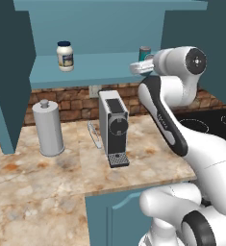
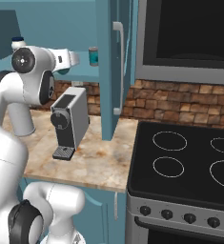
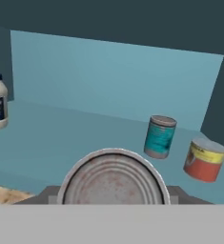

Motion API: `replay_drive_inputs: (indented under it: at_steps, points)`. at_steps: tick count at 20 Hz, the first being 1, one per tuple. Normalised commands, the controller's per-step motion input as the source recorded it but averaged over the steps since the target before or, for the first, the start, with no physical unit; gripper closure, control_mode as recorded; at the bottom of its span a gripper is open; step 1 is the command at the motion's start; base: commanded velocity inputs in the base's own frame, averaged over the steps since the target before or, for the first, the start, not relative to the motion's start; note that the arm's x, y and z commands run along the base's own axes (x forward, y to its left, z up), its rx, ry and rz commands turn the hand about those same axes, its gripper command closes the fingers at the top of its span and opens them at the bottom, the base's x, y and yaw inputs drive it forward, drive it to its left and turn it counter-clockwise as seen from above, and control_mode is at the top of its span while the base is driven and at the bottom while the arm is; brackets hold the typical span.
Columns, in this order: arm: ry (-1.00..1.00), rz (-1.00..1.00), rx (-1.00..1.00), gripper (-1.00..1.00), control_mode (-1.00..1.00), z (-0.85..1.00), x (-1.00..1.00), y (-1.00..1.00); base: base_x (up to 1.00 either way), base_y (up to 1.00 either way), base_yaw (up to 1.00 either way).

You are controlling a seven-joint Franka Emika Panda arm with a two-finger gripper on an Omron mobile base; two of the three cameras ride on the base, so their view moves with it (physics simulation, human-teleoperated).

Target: Pick the cans from the counter and place them in their designated side in the cabinet.

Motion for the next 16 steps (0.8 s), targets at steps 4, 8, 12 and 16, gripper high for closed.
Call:
replay_drive_inputs:
  at_steps: [4, 8, 12, 16]
  points:
    - [0.01, -0.04, -0.02, 1.0, -1.0, 0.0, 0.24, -0.02, 0.0, 0.0, 0.0]
    - [0.04, -0.04, 0.0, 1.0, -1.0, 0.0, 0.29, -0.03, 0.0, 0.0, 0.0]
    - [0.05, -0.01, 0.0, 1.0, -1.0, 0.0, 0.34, 0.0, 0.0, 0.0, 0.0]
    - [0.05, -0.01, 0.0, 1.0, -1.0, 0.0, 0.38, 0.0, 0.0, 0.0, 0.0]
